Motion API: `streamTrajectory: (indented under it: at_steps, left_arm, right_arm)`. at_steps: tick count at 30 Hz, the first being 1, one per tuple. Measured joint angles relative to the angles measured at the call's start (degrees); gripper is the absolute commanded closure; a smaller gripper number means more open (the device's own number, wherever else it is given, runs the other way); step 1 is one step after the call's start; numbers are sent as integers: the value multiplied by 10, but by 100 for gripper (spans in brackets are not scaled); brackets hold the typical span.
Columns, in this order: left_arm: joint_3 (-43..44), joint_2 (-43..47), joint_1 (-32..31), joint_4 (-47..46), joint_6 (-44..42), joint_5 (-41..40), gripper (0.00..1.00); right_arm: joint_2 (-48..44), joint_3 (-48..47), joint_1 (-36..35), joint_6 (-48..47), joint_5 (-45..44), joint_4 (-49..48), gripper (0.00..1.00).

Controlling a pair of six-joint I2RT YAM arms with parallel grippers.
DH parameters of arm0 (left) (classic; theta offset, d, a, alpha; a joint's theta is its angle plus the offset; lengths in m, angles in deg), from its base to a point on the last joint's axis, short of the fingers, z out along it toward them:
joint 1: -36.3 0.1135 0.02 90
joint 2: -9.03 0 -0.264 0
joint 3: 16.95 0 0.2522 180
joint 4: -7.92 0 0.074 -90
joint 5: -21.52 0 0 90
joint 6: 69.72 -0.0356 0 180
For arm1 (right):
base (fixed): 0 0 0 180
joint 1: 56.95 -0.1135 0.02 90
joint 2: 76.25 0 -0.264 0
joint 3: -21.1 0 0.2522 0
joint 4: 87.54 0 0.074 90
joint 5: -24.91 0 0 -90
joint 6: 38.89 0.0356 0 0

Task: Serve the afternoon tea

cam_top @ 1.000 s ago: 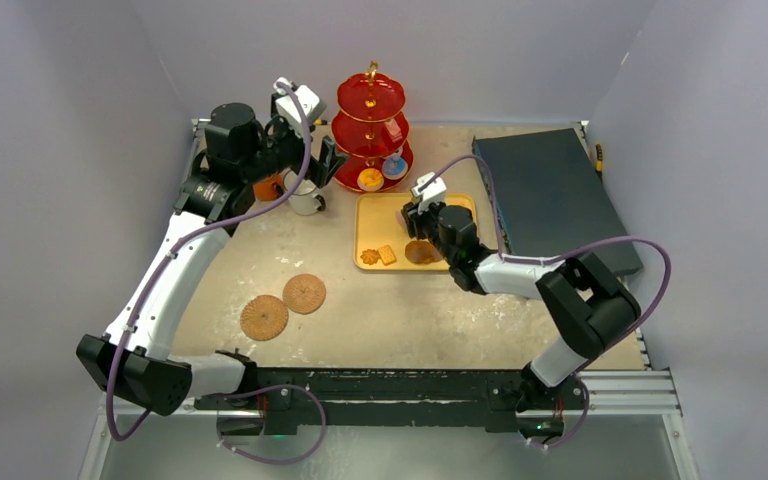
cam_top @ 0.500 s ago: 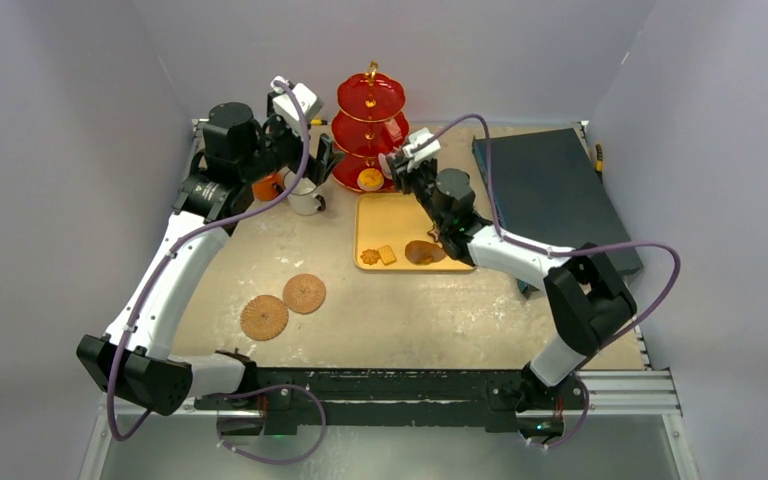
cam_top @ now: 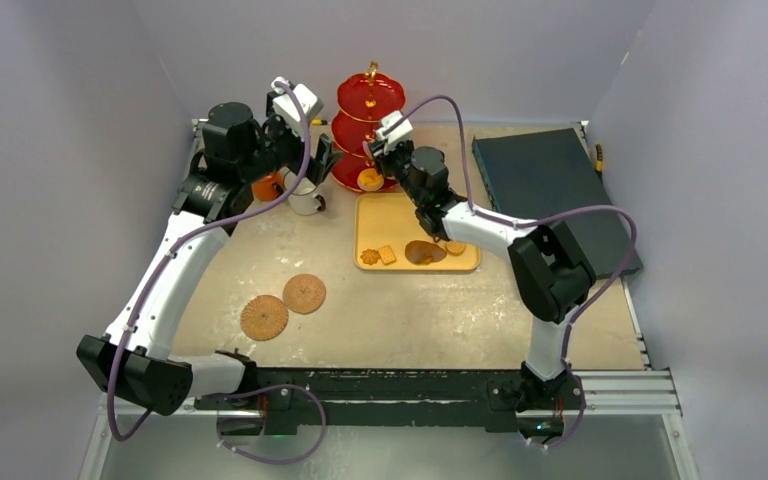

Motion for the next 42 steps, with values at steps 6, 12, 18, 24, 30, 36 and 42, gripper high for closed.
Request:
streamTrajectory:
  at_steps: [6,12,18,24,30,36,42]
  left_arm:
    - [0,0,3,0,-1,0,18]
    - [0,0,3,0,-1,0,19]
    - [0,0,4,0,-1,1,20]
    - [0,0,4,0,-1,2,21]
    - [0,0,4,0,-2,3,21]
    - [0,1,4,2,-6,3,20]
    - [0,0,4,3,-7,3,19]
  right_arm:
    - [-10,1,2,-3,14,12,81]
    - [-94,34,2,-3,31,26,82]
    - [-151,31,4,-5,36,26,83]
    - [-131,-14,20,-5,44,39,82]
    - [-68,-89,47,-1,52,41,79]
    - [-5,-139,65,5,56,52,65]
    - [17,-142,68,8,64,69,52]
